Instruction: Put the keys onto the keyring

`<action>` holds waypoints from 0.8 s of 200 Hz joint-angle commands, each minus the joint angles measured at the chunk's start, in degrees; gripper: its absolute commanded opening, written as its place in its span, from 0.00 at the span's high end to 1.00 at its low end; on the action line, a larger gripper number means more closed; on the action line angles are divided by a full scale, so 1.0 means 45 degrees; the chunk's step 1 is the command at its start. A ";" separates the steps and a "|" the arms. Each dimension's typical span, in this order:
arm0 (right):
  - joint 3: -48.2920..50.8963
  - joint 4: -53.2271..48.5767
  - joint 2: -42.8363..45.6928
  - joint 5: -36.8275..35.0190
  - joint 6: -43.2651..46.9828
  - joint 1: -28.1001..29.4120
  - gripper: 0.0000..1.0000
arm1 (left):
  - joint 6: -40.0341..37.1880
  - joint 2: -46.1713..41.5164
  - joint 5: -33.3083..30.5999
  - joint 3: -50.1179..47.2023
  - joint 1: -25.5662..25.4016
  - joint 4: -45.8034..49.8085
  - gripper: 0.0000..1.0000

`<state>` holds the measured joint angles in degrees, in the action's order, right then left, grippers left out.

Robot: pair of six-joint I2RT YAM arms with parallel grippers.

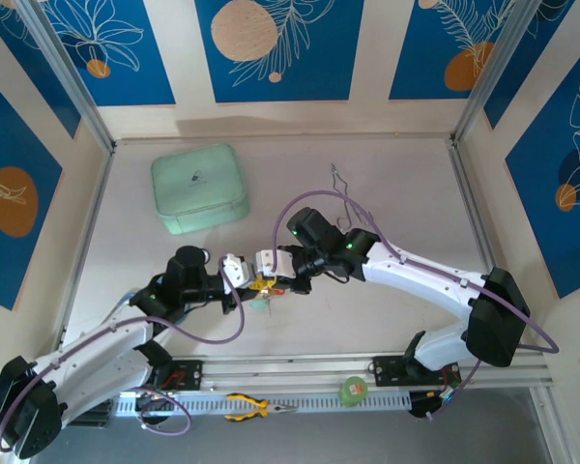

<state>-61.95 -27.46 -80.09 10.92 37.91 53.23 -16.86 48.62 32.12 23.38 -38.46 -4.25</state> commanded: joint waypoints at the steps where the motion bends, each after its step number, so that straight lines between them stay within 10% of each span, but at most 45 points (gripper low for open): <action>1: -0.0223 0.0593 0.0163 0.1075 -0.0461 0.0034 1.00 | -0.0175 0.0111 0.0386 0.0498 -0.0106 -0.0170 0.99; 40: 0.0283 0.1139 0.0498 0.1480 -0.1143 -0.0168 1.00 | -0.0150 0.0070 0.0370 0.0391 -0.0082 -0.0502 1.00; 69: 0.1226 0.2098 0.1404 0.1889 -0.2696 -0.1071 0.67 | 0.0160 -0.0129 0.0193 0.0045 -0.0095 -0.1132 1.00; 160: 0.1575 0.1517 0.1263 0.1792 -0.3922 -0.1044 0.69 | 0.0224 -0.0341 -0.0167 -0.0173 -0.0096 -0.1384 1.00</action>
<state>-54.85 -20.14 -73.41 16.99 23.11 48.03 -16.75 48.05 31.64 22.87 -38.50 -8.01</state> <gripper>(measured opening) 0.314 0.040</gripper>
